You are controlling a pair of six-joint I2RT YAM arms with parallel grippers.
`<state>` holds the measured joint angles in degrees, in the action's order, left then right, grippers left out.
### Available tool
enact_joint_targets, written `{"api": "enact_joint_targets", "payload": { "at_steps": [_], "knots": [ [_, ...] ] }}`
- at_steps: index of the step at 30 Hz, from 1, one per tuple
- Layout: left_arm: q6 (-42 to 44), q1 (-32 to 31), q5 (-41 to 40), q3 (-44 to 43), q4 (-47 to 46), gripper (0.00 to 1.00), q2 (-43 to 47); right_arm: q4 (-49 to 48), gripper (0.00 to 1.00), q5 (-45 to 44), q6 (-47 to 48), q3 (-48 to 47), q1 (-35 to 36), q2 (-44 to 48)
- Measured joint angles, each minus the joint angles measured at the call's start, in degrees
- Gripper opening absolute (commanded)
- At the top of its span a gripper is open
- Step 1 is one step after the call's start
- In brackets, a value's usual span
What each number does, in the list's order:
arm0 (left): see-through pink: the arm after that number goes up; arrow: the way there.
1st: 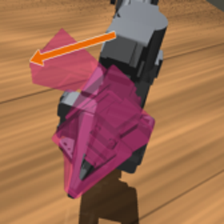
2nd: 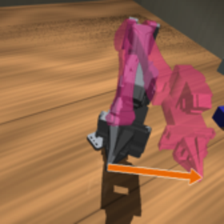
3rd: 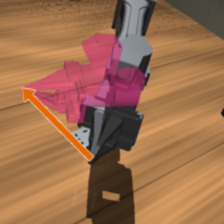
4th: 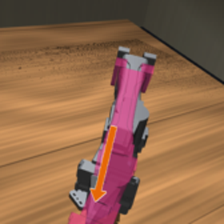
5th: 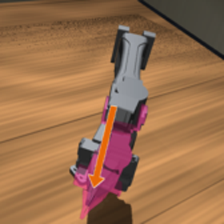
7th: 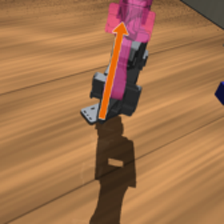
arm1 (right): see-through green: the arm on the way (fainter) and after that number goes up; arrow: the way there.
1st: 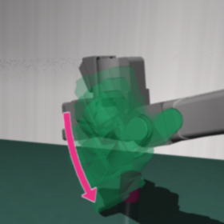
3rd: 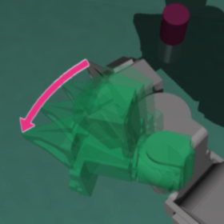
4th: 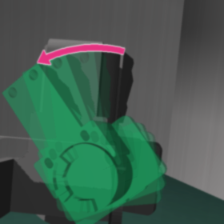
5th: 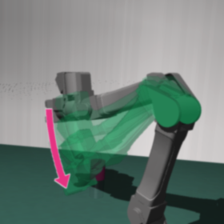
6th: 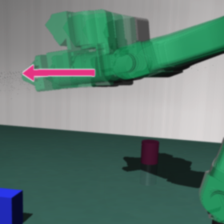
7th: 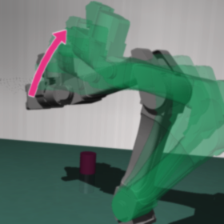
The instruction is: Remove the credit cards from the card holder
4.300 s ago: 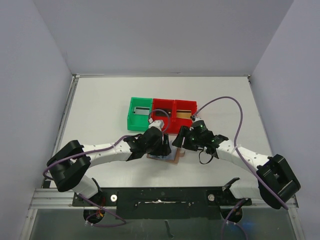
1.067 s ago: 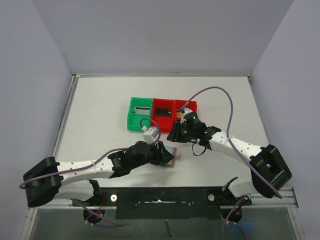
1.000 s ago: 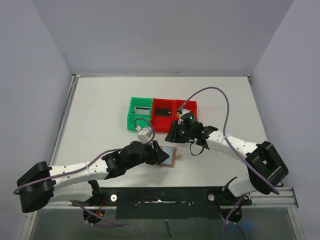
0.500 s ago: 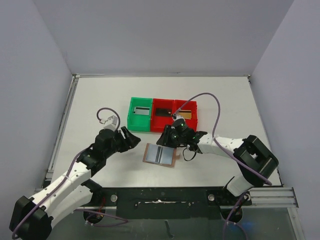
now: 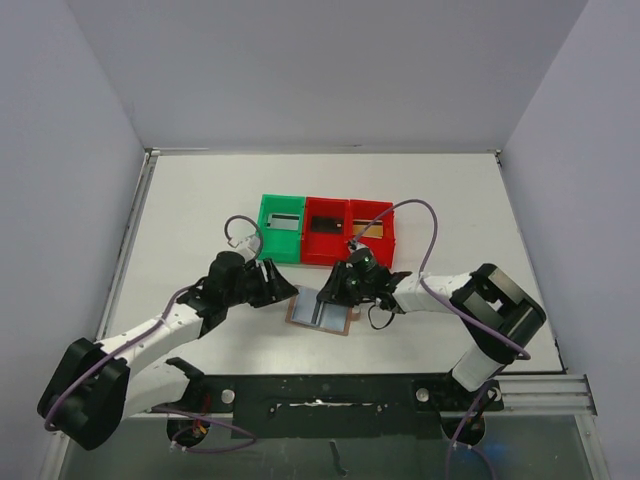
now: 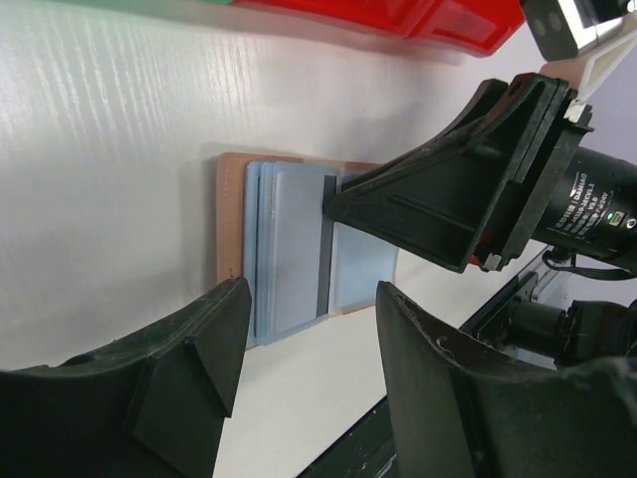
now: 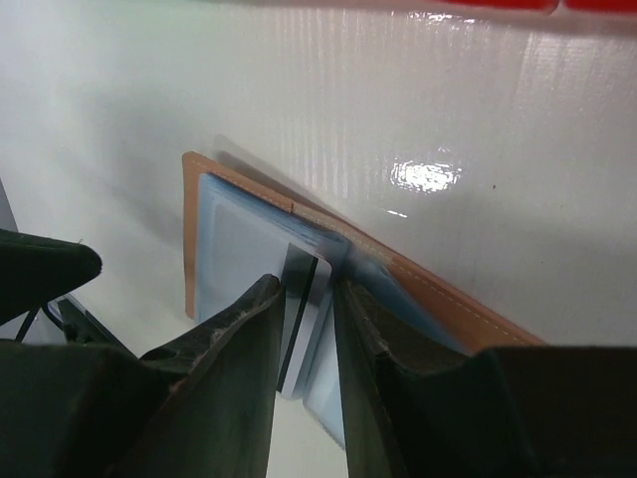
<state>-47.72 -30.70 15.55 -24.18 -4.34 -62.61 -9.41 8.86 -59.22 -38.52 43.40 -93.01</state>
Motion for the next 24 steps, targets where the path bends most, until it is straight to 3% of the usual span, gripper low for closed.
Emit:
{"api": "enact_joint_targets", "payload": {
  "at_steps": [13,24],
  "knots": [
    [1.68,-1.33,-1.29,-0.9,-2.71,0.47,-5.4,-5.92,0.25,6.01,0.39,3.28,-5.05,-0.33],
    [-0.15,-12.31,-4.96,-1.6,-4.92,0.41,-12.96,-11.19,0.29,8.55,0.68,5.68,-5.01,-0.39]
  ]
}}
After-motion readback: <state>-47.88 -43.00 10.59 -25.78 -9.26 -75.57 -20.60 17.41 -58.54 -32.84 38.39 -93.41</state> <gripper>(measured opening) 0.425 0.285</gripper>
